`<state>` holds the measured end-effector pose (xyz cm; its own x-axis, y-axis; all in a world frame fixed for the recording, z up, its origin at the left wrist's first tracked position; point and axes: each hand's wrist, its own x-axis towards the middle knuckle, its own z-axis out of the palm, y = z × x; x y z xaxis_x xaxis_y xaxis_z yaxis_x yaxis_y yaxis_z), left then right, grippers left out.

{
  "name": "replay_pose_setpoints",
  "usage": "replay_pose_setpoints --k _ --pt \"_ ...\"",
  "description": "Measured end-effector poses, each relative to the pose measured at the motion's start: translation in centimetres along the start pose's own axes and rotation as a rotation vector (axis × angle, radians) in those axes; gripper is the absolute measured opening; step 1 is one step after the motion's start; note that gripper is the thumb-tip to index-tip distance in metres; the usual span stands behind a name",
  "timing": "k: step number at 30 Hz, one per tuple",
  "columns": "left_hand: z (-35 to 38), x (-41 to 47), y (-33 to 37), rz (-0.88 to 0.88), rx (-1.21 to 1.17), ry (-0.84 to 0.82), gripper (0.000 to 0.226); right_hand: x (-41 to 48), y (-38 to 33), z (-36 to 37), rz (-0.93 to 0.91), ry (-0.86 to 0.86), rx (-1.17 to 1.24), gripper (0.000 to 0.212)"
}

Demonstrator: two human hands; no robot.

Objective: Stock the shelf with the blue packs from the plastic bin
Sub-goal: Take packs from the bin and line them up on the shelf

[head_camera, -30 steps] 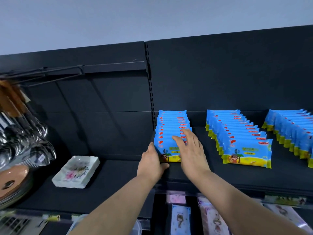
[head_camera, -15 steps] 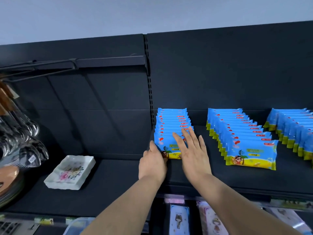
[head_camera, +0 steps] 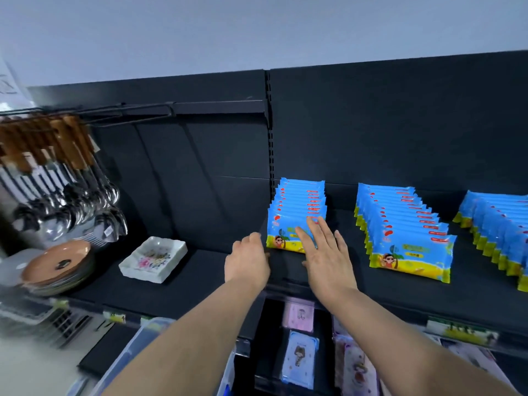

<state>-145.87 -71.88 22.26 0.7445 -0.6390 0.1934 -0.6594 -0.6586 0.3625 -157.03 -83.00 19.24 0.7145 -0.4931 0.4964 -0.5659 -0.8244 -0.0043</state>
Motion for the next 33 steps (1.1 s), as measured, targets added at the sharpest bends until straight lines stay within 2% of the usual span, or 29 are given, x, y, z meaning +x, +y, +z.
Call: replay_pose_setpoints --k 3,8,12,17,21,25,33 --pt "-0.9 -2.6 -0.6 -0.034 0.062 0.04 0.033 -1.3 -0.6 -0.8 -0.106 0.04 0.067 0.084" --pt "-2.2 -8.3 -2.7 -0.173 0.109 -0.004 0.042 -4.1 -3.2 -1.1 -0.268 0.031 0.2 0.064" --pt "-3.3 -13.0 -6.2 -0.307 0.158 -0.085 0.054 -6.6 -6.5 -0.6 -0.336 -0.058 0.26 0.061" --pt "-4.1 -17.9 -12.1 -0.494 0.21 -0.148 0.038 -9.6 -9.7 -0.4 -0.418 -0.205 0.283 0.052" --pt "-3.7 -19.9 -16.3 -0.574 0.202 -0.161 0.042 -10.7 -11.6 0.6 -0.472 -0.313 0.281 0.054" --pt "-2.6 -20.7 -20.2 -0.58 0.256 -0.231 0.037 -11.3 -14.6 2.0 -0.468 -0.375 0.289 0.058" --pt "0.2 -19.4 -27.8 -0.42 0.261 -0.423 0.044 -12.5 -20.9 6.4 -0.424 -0.508 0.237 0.052"
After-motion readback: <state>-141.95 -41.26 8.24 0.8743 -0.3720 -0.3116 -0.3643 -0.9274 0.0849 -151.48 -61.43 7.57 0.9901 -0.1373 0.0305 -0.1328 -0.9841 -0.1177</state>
